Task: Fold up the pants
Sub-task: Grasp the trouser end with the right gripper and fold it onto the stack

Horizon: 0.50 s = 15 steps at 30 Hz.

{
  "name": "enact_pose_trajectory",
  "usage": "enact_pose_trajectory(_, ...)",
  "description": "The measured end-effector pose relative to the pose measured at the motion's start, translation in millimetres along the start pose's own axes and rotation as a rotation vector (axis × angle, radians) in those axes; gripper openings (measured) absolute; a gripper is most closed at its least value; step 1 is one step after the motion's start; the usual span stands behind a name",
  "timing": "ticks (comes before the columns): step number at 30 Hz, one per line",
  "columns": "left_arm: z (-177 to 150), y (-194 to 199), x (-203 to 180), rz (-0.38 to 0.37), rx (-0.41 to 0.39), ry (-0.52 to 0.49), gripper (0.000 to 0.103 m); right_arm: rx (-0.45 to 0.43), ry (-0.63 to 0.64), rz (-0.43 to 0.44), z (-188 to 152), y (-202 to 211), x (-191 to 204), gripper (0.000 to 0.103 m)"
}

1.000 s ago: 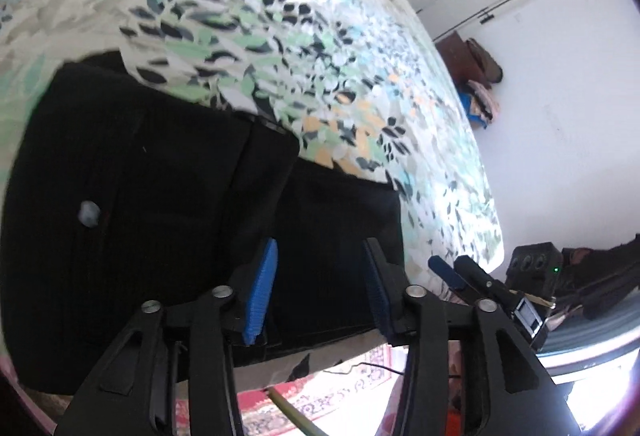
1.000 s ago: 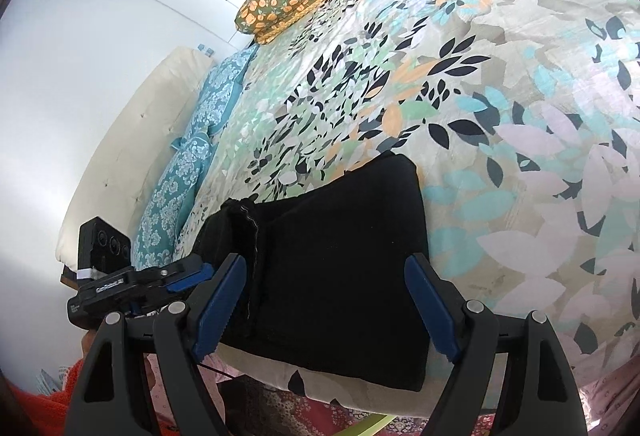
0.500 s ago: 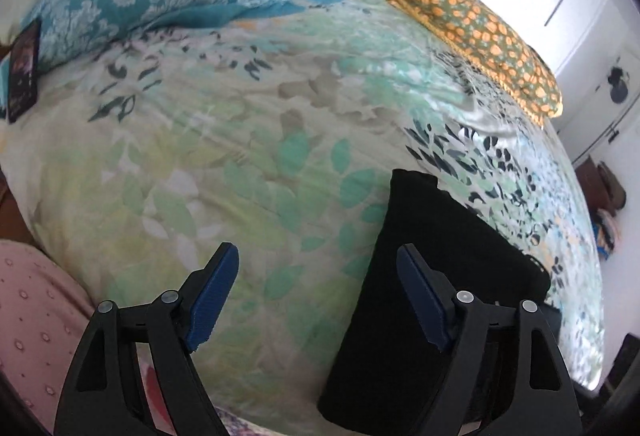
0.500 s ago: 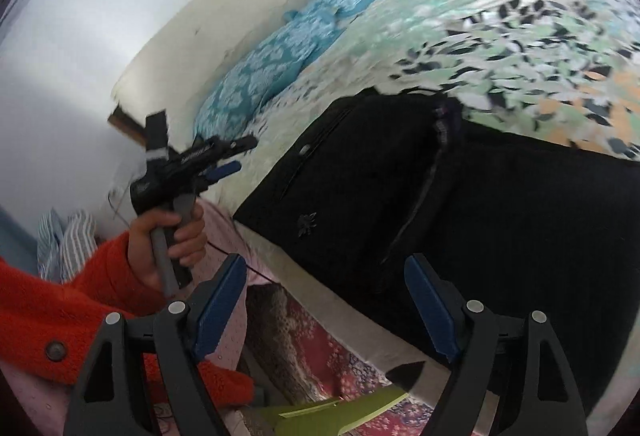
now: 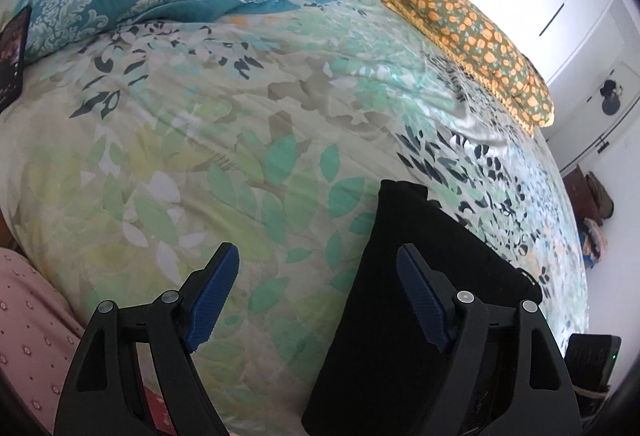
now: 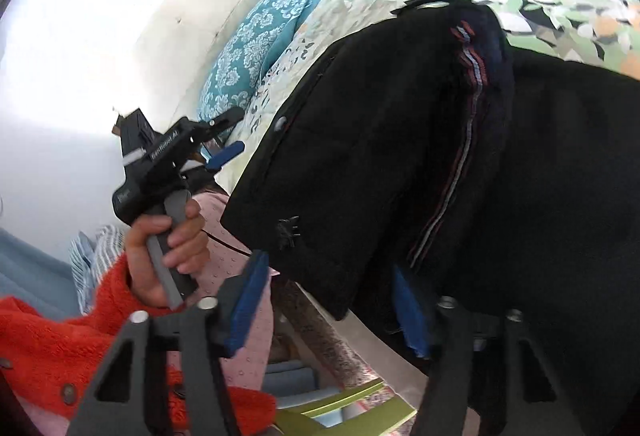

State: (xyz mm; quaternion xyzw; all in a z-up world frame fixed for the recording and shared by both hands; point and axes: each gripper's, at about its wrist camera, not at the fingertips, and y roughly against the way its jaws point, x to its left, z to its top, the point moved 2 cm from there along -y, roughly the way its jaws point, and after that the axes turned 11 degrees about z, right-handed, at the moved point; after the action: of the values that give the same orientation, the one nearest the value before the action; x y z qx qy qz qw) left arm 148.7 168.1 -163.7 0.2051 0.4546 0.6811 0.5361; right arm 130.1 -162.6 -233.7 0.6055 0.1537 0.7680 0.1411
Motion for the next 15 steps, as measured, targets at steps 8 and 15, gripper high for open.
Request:
enact_pose_trajectory(8, 1, -4, 0, 0.024, 0.004, -0.007, 0.082, -0.048, -0.096, 0.048, 8, -7, -1, 0.023)
enact_pose_trajectory(15, 2, -5, 11, 0.026, 0.012, 0.041, 0.082, -0.161, 0.037, 0.112, 22, 49, 64, 0.02)
